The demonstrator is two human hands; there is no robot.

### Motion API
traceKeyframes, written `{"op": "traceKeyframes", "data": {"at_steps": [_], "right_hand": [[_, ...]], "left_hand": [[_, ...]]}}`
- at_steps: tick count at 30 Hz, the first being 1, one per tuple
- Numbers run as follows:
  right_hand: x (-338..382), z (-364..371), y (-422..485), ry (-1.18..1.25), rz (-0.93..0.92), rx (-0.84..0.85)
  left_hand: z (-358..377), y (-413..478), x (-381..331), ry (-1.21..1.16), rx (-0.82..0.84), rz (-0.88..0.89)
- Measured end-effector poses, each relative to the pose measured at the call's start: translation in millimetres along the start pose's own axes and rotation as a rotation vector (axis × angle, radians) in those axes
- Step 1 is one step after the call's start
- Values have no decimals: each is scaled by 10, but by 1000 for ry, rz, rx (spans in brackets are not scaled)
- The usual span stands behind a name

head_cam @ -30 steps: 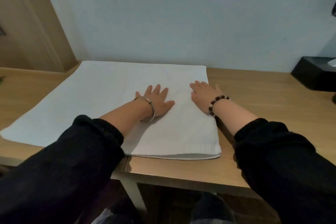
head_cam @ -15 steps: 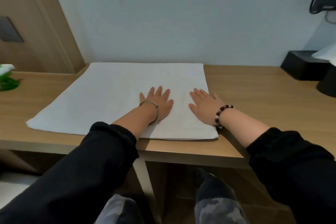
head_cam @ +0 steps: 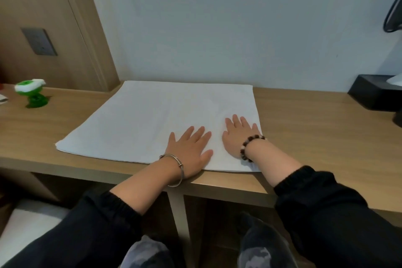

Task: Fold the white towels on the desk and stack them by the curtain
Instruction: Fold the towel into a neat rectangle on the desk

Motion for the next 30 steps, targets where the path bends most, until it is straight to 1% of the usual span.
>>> {"op": "traceKeyframes", "data": {"at_steps": [2,5,8,9,13,16,20,25,27,30], "right_hand": [[-82,33,-42,40,-40,-4],[-285,28,-73,12,9,15],[-278,-35,-48,-132,97,4],[-198,-57,-38,-146,92,0],[209,31,-16,-6,-86,13],[170,78,-4,3,-107,-11],[-39,62,-26,5,-74,30],[-497,-280,11,-78,13,95],[-647,-475,150,-67,82,53],[-862,-522,379,108,201,-87]], "left_hand": [[-5,43,188,-13,3,-75],[-52,50,623,-34,31,-237],[-49,29,749,-36,50,-289],[-43,24,733,-36,55,-289],[-67,59,695,-66,78,-312],[-142,147,634,-138,156,-365],[-219,241,433,-155,261,-339],[-279,339,-36,-73,218,-236],[-353,431,-171,-8,172,-234],[-457,624,-377,10,130,-265]]}}
Point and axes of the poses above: each hand's wrist, its own y-axis towards the middle knuckle, its own z-axis out of the palm, x = y × z, the point moved 7 cm from there along y, towards the middle knuckle, and after that the axes turned 3 degrees about z, right-handed, at the moved point
